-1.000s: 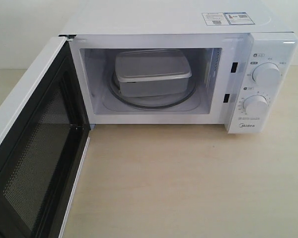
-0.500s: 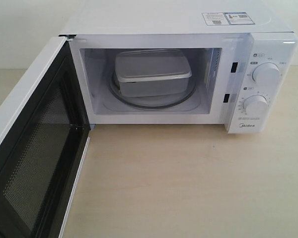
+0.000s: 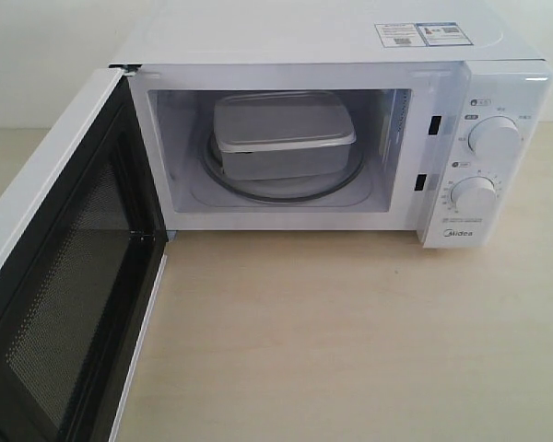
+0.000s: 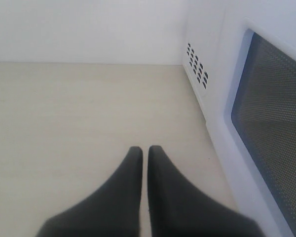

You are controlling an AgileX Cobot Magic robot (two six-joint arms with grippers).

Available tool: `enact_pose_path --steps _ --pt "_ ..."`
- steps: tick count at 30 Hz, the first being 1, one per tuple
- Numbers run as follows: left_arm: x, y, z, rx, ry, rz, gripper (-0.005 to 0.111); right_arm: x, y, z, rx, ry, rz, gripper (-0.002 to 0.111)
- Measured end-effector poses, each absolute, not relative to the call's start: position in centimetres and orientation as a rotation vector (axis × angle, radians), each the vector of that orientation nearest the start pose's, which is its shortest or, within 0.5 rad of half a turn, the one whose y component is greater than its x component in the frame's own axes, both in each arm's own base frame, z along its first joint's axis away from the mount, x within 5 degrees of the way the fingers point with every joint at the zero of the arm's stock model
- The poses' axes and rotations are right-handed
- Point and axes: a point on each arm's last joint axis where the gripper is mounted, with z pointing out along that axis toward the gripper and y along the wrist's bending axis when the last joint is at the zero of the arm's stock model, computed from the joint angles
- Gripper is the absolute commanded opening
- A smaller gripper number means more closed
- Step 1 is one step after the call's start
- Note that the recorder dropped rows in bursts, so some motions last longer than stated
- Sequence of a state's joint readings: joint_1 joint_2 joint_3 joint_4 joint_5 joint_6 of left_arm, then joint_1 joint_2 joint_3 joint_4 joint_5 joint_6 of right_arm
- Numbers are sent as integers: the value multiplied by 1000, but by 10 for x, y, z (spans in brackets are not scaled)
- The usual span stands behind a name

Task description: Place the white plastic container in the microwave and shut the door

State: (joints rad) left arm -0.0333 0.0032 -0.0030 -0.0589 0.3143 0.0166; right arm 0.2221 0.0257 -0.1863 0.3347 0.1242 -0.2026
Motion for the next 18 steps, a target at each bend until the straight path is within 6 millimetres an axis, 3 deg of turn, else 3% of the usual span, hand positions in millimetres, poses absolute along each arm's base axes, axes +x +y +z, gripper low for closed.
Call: enact_pose_path --steps 8,18 --pt "54 -3 186 8 1798 -68 4 55 13 214 -125 1522 238 0" --pt "54 -3 186 8 1798 -68 4 55 14 200 -186 1641 196 0"
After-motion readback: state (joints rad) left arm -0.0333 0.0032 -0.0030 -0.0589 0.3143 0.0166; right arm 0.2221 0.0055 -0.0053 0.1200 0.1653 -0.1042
